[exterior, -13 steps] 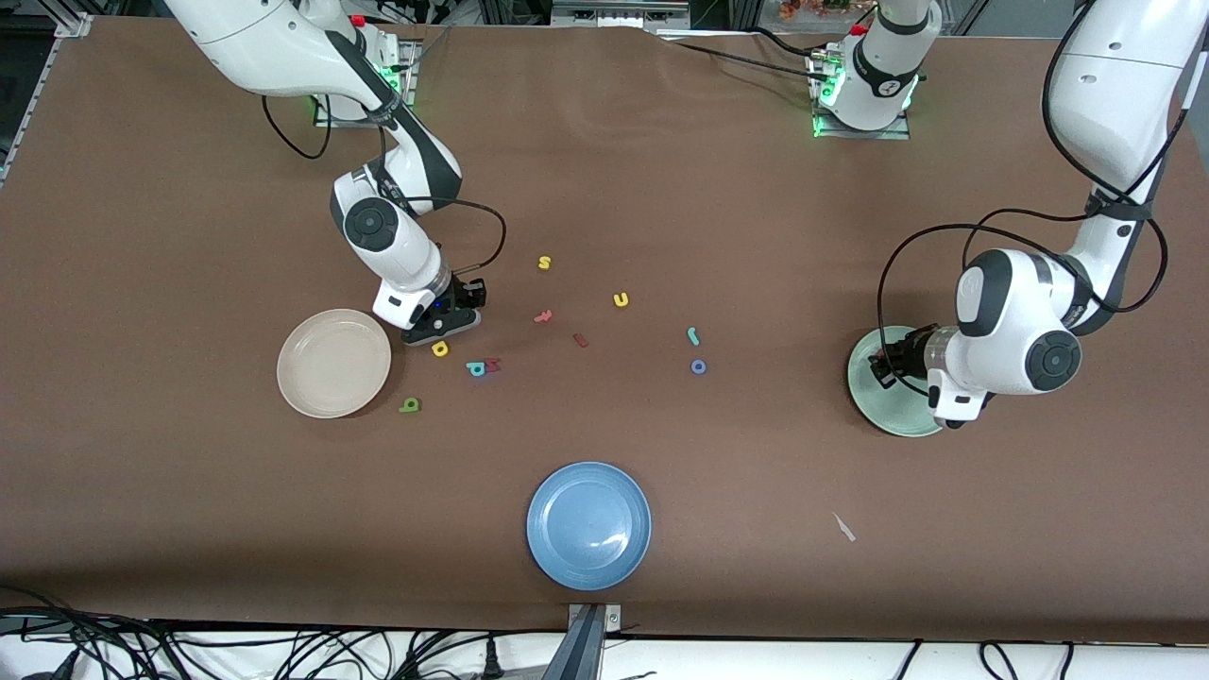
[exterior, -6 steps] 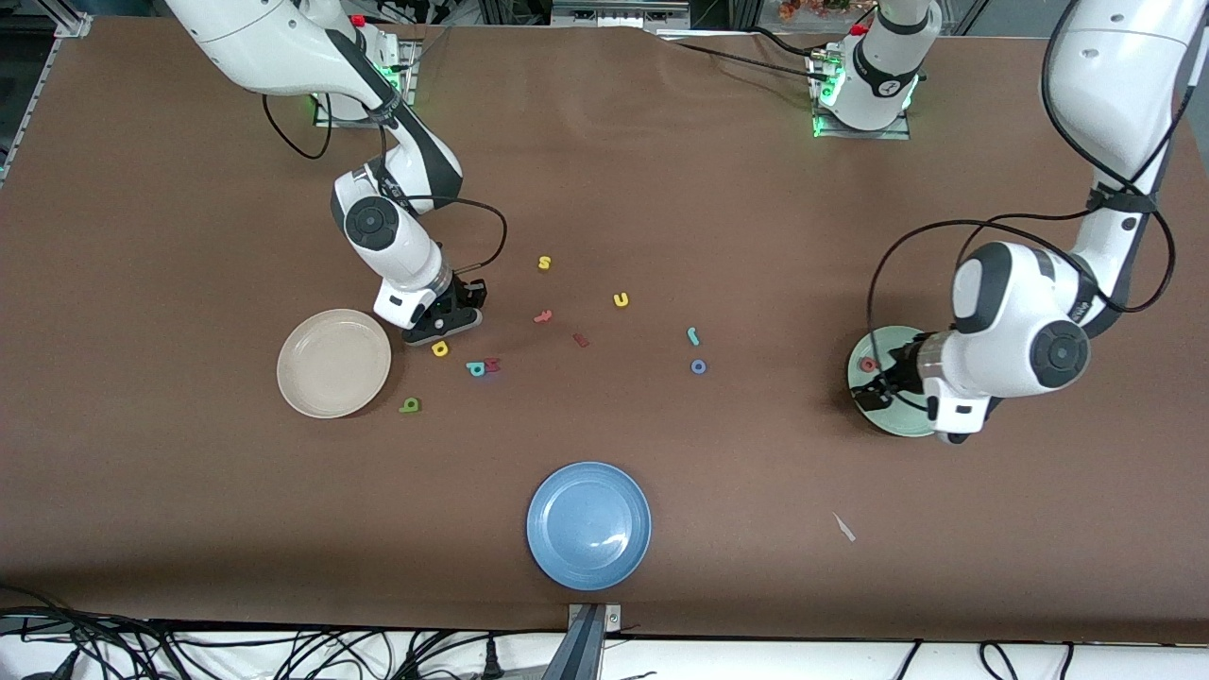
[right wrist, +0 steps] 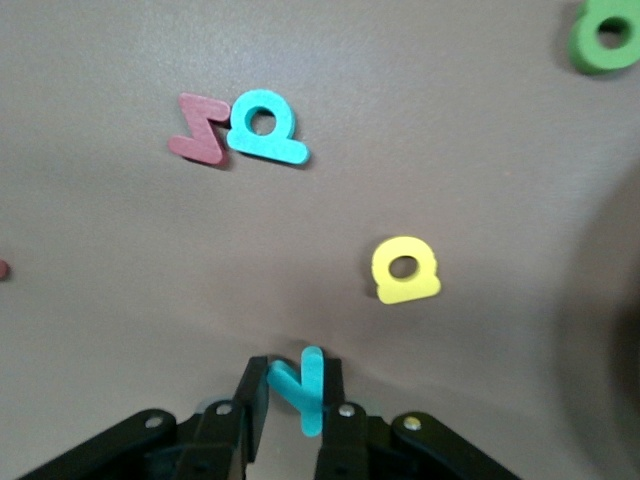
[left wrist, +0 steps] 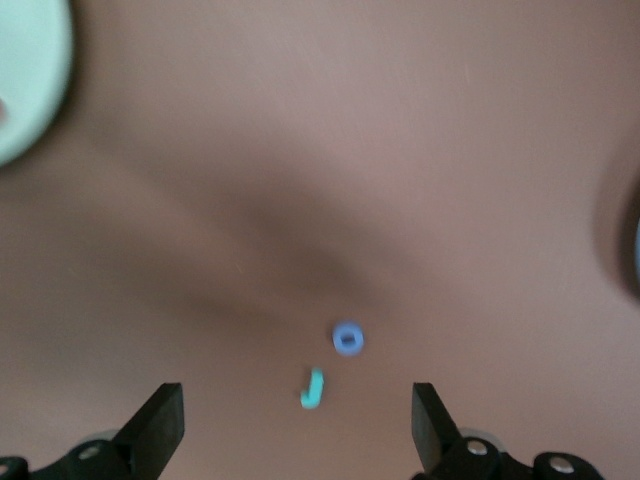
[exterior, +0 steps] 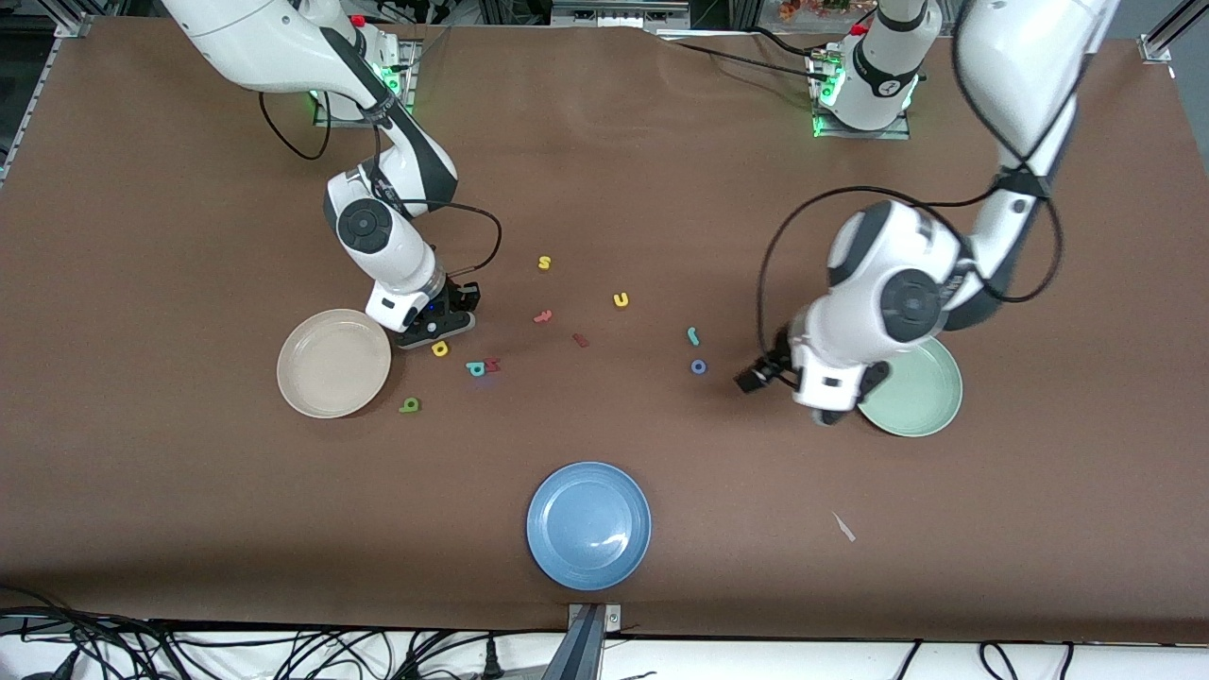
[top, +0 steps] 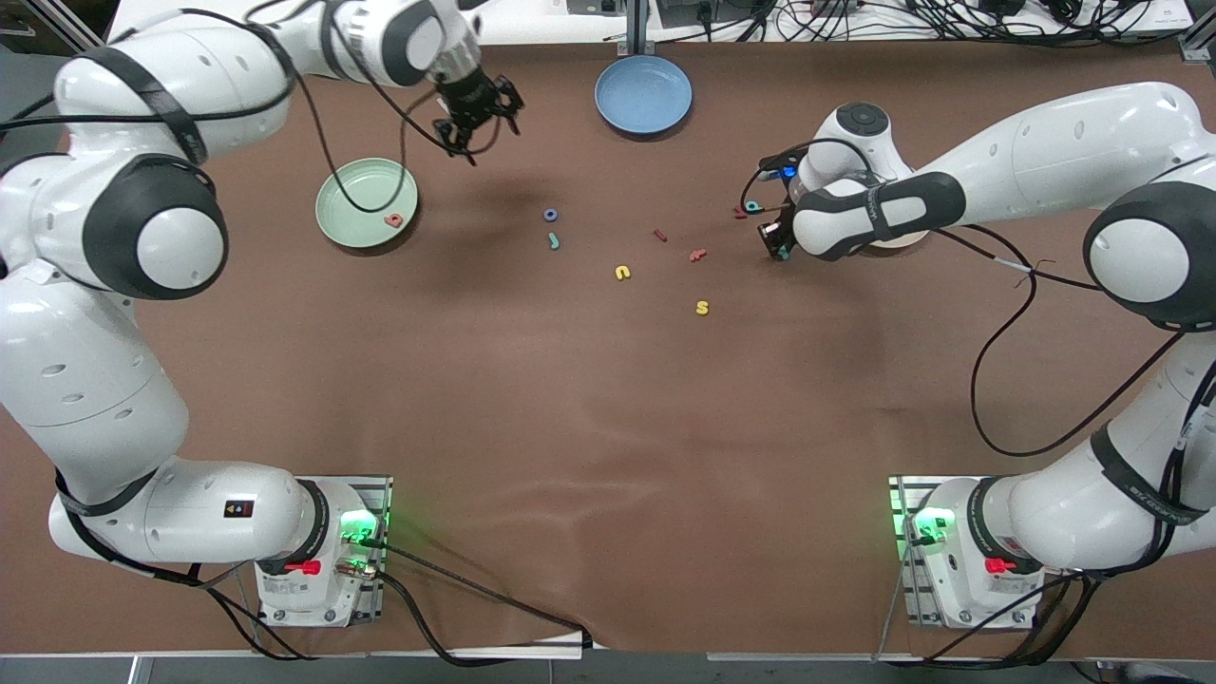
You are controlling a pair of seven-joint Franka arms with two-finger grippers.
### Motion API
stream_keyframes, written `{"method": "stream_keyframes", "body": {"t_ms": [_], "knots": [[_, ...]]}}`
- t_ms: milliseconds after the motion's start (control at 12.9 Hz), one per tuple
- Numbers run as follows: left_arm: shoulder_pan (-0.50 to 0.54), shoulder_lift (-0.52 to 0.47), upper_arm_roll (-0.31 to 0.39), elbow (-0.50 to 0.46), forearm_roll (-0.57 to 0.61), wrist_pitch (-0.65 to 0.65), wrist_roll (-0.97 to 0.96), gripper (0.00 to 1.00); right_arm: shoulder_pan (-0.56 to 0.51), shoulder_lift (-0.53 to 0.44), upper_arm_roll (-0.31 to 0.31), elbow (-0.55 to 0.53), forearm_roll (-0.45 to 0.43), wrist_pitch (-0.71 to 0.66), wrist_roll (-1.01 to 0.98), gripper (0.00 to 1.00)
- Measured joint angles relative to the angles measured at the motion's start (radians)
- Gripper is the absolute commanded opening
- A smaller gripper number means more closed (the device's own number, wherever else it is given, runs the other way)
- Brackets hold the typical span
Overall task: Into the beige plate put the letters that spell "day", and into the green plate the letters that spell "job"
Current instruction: 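Drop the teal y on the white plate with the right gripper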
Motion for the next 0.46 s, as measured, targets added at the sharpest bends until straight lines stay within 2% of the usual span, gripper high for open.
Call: {"method": "stream_keyframes", "body": {"t_ms": [77, 232, 387, 464], "knots": [[-0.037, 0.027, 0.005, 0.000, 0.000, 0.044, -0.013, 0.90, 0.000, -0.015, -0.001, 0.012, 0.000, -0.036, -0.006, 0.09], [-0.085, 0.090, 0.015, 0.001, 0.012, 0.128, -0.030, 0.89, 0.000, -0.045, -0.013, 0.035, 0.000, -0.100, -0.029, 0.09], [-0.097, 0.136, 0.018, 0.002, 0.078, 0.144, -0.038, 0.76, 0.000, -0.066, -0.039, 0.039, 0.000, -0.118, -0.087, 0.09], [-0.098, 0.150, 0.021, 0.004, 0.109, 0.144, -0.047, 0.73, 0.000, -0.072, -0.062, 0.039, 0.000, -0.120, -0.135, 0.09]]}}
